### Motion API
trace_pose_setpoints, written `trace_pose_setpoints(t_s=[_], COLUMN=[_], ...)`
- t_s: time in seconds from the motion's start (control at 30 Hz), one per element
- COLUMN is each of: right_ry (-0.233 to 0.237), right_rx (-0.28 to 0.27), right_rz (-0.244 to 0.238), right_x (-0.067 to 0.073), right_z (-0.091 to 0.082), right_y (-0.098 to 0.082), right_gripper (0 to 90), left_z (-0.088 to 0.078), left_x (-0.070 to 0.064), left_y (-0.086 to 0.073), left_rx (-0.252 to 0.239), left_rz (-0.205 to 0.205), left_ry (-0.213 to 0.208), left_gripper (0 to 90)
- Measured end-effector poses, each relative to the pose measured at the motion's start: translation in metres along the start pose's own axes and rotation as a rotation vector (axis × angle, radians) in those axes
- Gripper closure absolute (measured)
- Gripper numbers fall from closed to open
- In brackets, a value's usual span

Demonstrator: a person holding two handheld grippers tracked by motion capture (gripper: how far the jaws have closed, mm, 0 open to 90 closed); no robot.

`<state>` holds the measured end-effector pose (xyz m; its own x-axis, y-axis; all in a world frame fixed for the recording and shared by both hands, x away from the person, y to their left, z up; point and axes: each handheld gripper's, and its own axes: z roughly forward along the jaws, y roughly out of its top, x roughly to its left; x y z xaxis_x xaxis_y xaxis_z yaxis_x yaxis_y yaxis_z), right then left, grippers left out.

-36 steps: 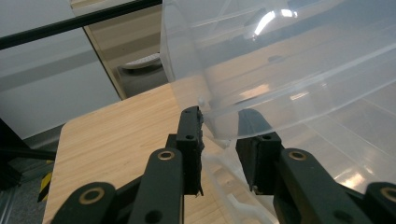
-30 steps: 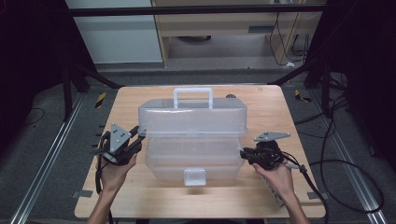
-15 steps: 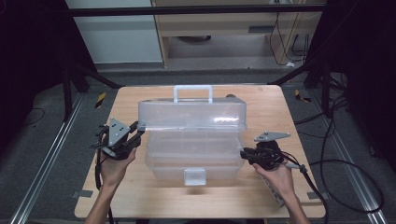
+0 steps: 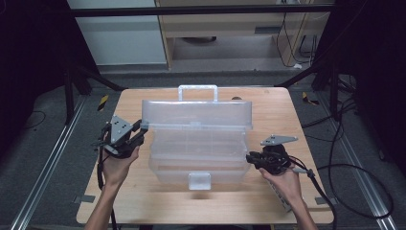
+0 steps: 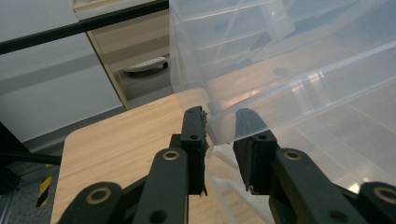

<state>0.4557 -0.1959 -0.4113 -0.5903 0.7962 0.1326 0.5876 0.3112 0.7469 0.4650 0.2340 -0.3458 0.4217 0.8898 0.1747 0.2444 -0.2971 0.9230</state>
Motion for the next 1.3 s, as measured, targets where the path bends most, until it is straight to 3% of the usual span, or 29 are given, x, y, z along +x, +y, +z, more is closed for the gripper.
trace_pose_setpoints(t_s=[0.6, 0.93, 1.3], right_ry=[0.001, 0.002, -0.001], right_rx=[0.003, 0.002, 0.0], right_rz=[-0.002, -0.008, -0.016], right_x=[0.0, 0.0, 0.001], right_z=[0.0, 0.0, 0.001], right_y=[0.0, 0.0, 0.001], right_gripper=[74.7, 74.4, 74.3], left_z=[0.009, 0.014, 0.022], left_x=[0.006, 0.011, 0.015], left_y=[0.015, 0.023, 0.032], left_rx=[0.0, -0.01, -0.004], left_rz=[0.011, -0.003, 0.002], left_ry=[0.014, 0.01, 0.032], left_gripper=[75.4, 77.8, 80.3])
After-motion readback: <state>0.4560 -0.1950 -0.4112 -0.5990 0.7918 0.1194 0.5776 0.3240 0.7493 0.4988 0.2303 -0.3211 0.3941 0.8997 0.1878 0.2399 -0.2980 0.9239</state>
